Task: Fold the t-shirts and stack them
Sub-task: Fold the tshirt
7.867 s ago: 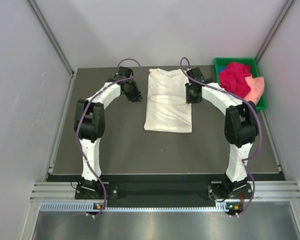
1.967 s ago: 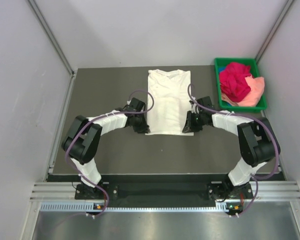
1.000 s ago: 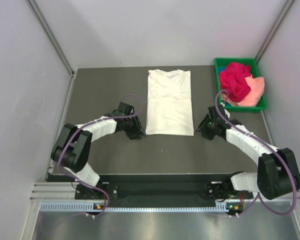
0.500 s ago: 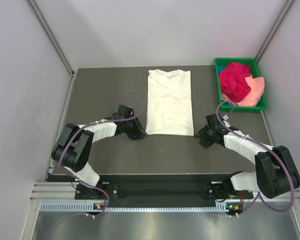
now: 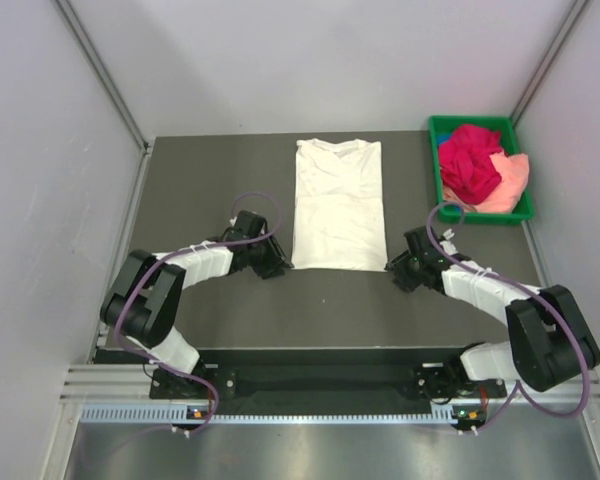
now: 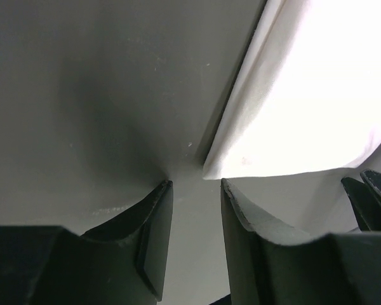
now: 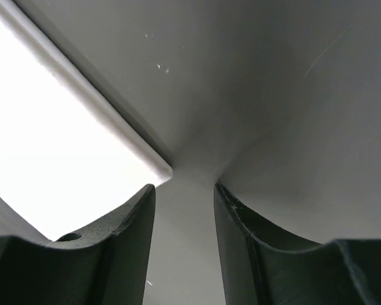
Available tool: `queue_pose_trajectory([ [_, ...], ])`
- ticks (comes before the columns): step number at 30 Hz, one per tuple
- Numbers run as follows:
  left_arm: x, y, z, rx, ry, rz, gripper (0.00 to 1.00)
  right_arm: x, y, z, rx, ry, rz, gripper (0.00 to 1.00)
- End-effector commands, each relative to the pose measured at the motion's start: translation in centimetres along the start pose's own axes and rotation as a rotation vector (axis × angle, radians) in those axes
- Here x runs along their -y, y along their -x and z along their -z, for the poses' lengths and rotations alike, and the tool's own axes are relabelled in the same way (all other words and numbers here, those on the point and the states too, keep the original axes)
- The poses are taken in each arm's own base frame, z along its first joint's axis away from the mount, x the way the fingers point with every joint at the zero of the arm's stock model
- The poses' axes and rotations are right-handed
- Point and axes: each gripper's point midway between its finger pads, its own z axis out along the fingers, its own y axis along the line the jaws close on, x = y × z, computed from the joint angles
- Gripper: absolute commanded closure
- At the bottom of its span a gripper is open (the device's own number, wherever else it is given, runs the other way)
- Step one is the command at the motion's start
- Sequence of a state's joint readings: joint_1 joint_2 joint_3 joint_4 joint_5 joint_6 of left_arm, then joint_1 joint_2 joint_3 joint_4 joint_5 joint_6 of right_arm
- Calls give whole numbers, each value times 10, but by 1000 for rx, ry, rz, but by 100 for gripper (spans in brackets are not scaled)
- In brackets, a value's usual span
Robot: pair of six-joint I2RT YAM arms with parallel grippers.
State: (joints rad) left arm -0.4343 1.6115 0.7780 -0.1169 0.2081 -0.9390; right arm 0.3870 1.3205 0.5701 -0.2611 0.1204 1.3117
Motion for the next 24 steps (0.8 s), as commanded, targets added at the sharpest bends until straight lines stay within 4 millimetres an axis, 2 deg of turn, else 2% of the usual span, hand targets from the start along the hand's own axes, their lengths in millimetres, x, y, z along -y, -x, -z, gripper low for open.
queue_pose_trajectory([
  [1,-12,5,-10,34,58,1,58,-15,6,-4,45,38,-20,58],
  [12,-9,8,-17,26,68,-13,65,-10,3,-14,39,4,-20,61],
  [24,-9,4,-27,-4,81,-19,74,0,2,-24,44,-44,-5,79],
])
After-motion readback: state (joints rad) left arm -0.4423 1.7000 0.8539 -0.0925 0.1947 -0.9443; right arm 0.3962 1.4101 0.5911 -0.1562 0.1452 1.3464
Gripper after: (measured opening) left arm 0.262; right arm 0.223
